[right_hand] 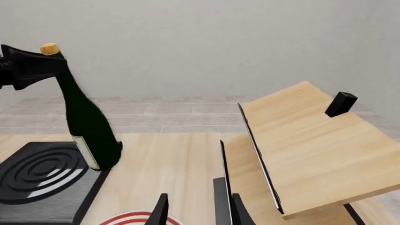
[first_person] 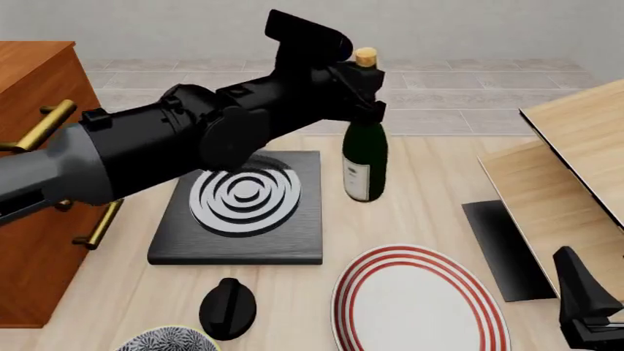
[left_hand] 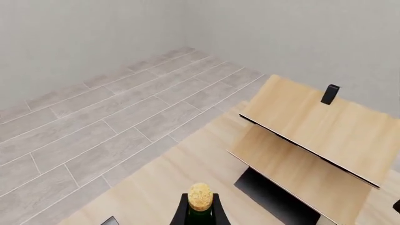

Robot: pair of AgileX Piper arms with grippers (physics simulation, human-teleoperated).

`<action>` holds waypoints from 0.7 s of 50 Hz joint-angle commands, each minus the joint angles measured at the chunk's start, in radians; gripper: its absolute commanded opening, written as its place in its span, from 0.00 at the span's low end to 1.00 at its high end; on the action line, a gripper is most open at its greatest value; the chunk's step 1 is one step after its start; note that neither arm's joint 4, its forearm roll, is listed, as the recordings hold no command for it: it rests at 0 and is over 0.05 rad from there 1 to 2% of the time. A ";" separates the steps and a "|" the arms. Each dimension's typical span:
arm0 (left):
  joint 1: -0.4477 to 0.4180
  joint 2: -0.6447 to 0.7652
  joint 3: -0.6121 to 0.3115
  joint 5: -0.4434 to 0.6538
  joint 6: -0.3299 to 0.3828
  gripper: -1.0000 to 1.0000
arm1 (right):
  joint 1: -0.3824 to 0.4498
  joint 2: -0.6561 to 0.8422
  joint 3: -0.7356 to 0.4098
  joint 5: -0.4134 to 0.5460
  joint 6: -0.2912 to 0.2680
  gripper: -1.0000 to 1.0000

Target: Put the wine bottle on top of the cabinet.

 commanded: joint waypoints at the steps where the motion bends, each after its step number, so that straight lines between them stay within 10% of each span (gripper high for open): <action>1: -0.005 -0.064 0.002 0.017 0.023 0.00 | 0.000 0.000 0.000 0.000 0.000 1.00; 35: 0.035 -0.147 0.014 0.060 0.022 0.00 | -0.001 -0.002 0.000 0.001 0.001 1.00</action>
